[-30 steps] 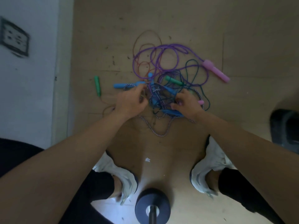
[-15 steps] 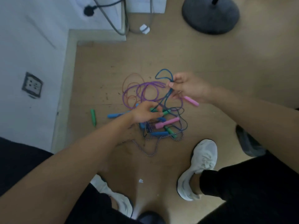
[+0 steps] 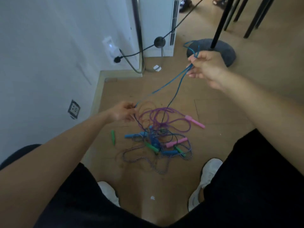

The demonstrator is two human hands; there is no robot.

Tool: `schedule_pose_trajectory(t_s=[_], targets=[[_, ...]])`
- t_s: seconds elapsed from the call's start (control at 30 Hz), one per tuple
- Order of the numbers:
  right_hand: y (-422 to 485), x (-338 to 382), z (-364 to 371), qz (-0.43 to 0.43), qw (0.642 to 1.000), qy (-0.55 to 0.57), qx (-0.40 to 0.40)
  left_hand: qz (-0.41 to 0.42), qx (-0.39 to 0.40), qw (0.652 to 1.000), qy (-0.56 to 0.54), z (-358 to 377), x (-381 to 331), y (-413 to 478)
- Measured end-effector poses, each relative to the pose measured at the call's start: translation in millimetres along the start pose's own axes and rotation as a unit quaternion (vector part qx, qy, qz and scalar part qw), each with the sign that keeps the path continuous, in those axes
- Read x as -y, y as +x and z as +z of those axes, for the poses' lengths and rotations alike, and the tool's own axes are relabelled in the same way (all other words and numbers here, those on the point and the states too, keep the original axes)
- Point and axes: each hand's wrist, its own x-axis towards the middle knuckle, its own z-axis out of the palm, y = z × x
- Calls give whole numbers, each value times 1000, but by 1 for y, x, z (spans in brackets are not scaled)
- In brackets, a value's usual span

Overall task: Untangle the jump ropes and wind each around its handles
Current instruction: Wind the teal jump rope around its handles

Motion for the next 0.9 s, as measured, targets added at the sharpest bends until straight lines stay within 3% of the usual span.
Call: schedule_pose_trajectory(t_s=[0.2,0.33,0.4,0.57,0.7,0.9], targets=[[-9,13,18,7,999,9,45,78,-122,987,-62,-53,-62,-41],[-6,29,39,14,996,39,74,126,-236,950,-159,-70,-85,-58],[-2,41,50,17,994,54,94,129,-253,935,-213,-74,-86,-60],[0,65,81,15,982,127,141,83,-133,962,-221,-55,-79,-46],[-1,73,92,-3,970,188,153,107,-3,982,-154,-29,-87,-23],[17,73,63,7,982,174,69,123,12,986,-113,-15,-82,-9]])
